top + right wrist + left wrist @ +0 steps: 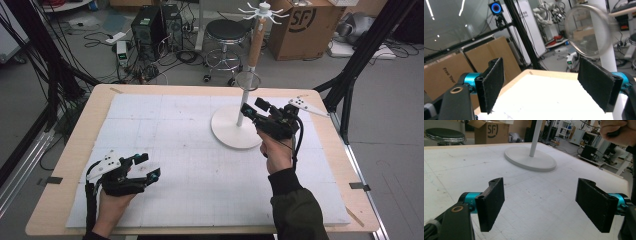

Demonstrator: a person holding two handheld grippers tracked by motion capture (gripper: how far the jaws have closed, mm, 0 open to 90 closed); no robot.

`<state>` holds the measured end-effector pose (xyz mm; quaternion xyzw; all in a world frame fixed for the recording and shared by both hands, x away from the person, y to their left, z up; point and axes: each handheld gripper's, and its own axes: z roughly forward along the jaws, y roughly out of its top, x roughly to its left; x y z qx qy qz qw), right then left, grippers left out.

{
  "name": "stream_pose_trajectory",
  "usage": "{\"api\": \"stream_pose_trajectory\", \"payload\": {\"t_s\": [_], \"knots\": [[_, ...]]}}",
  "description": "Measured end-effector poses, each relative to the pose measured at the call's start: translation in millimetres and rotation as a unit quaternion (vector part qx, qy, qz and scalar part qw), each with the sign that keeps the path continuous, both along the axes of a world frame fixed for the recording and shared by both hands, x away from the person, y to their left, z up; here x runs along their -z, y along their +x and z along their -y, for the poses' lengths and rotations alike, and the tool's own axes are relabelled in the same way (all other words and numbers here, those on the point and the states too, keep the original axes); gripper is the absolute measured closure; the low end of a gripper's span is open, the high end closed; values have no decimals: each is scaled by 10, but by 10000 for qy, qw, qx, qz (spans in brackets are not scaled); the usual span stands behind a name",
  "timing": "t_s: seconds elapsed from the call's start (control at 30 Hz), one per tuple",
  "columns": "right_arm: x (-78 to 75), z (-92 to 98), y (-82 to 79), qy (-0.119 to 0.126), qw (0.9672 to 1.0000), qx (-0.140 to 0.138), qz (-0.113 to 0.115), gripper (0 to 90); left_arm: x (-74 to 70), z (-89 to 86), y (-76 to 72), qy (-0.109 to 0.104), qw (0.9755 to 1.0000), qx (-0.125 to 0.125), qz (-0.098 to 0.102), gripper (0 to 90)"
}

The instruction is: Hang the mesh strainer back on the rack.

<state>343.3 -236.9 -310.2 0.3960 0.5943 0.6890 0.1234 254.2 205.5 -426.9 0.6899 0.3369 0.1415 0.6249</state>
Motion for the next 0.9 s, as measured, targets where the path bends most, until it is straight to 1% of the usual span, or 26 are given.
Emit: {"api": "stream_pose_trajectory", "payload": {"t_s": [0.07,0.2,0.23,0.3,0.4,0.43,0.47,0.53,0.6,0.63,0.77,0.83,0.87,0.9], "knots": [[28,13,-21,21,10000,-45,25,198,-2,2,-2,7,10000,3,2,239],[121,35,-49,-96,9999,-73,-55,198,0,7,-4,4,10000,1,-8,240],[137,34,-55,-153,9998,-56,-109,198,-1,9,-5,-1,10000,6,-10,240],[174,38,-71,-218,9997,-91,-92,198,0,12,-6,6,10000,9,-9,240],[229,33,-105,-272,9994,-148,-135,189,1,11,-2,33,10000,17,-2,240],[261,26,-124,-325,9993,-178,-99,188,2,13,-1,42,10000,13,-2,240],[279,13,-133,-413,9989,-184,-138,179,4,16,-3,29,10000,15,-13,240],[315,-1,-156,-530,9983,-218,-88,178,5,20,-4,22,10000,16,-18,240],[350,-16,-176,-630,9976,-257,-135,174,5,22,-4,15,10000,19,-15,240],[362,-22,-185,-692,9972,-257,-119,174,5,22,-3,18,10000,20,-14,240],[410,-27,-216,-750,9967,-288,-112,174,8,27,0,41,10000,31,-4,240],[439,-18,-223,-761,9966,-270,-170,164,11,33,-2,41,10000,42,-19,240],[451,-11,-228,-748,9966,-269,-207,163,14,39,-3,43,10000,51,-23,240],[464,0,-234,-724,9968,-276,-181,162,17,42,-1,59,10000,57,-19,240]]}}
